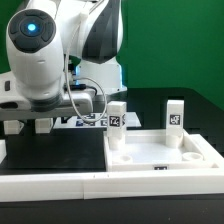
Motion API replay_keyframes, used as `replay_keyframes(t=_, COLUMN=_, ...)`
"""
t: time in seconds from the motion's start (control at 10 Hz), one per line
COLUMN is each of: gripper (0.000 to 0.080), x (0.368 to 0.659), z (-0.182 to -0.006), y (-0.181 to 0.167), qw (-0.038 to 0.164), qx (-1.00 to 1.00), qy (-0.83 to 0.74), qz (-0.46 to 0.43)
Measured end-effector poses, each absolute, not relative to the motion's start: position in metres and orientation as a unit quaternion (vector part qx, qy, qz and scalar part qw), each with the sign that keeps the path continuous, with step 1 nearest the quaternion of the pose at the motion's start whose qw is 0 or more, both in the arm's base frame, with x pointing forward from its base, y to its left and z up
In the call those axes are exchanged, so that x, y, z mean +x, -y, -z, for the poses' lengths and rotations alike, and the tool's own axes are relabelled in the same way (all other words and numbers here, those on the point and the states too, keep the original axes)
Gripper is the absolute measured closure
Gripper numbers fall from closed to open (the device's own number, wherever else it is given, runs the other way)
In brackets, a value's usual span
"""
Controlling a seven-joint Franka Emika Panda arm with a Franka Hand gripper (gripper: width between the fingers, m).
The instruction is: Assemble square table
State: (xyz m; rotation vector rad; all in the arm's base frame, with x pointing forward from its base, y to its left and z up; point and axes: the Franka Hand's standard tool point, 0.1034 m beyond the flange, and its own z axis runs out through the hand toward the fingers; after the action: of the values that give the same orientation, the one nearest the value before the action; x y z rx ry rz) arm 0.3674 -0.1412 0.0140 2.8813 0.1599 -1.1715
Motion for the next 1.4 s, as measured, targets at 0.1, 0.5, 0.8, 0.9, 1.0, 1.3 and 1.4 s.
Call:
replay_keyframes(t=0.1, gripper=0.0151, x=0.364, z=-0.019, y=0.141, qw=0.011, qx=0.918, qy=-0.05, qz=0.393)
replay_keyframes(t=0.5, gripper=0.0151, x=0.361, z=-0.021, y=0.144, qw=0.012, qx=0.88, qy=-0.045, qz=0.473)
replay_keyframes(t=0.8, gripper=0.0174, x=0.361, z=-0.013, y=0.147, qw=0.015, qx=0.886, qy=-0.048, qz=0.461)
replay_keyframes(t=0.9, gripper=0.0343, x=0.359, z=-0.01, y=0.147, qw=0.016, qx=0.888, qy=-0.049, qz=0.458)
replay_keyframes(t=1.0, gripper=0.0515, x=0.358, z=-0.008, y=0.146, qw=0.017, qx=0.889, qy=-0.051, qz=0.455)
replay_keyframes(t=1.3, gripper=0.051, x=0.36, z=-0.008, y=0.142, qw=0.019, qx=0.889, qy=-0.054, qz=0.455)
replay_keyframes(t=1.4, gripper=0.051, x=0.36, z=-0.008, y=0.142, qw=0.019, qx=0.889, qy=-0.055, qz=0.455)
